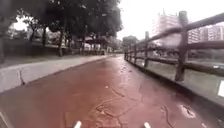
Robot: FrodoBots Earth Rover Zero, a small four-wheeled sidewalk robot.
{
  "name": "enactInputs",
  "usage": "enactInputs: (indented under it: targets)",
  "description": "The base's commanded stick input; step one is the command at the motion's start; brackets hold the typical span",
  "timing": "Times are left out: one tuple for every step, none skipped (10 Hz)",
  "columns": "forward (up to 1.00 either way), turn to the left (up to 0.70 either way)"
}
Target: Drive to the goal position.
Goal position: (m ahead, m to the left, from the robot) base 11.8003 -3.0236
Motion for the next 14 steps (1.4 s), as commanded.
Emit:
enactInputs:
  targets:
    - [0.50,0.50]
    - [0.50,0.50]
    - [0.50,0.50]
    - [0.50,0.50]
    - [0.50,0.50]
    - [0.50,0.43]
    - [0.50,0.21]
    - [0.50,0.00]
    - [0.50,0.00]
    - [0.50,0.00]
    - [0.50,0.00]
    - [0.50,0.00]
    - [0.50,0.00]
    - [0.50,0.00]
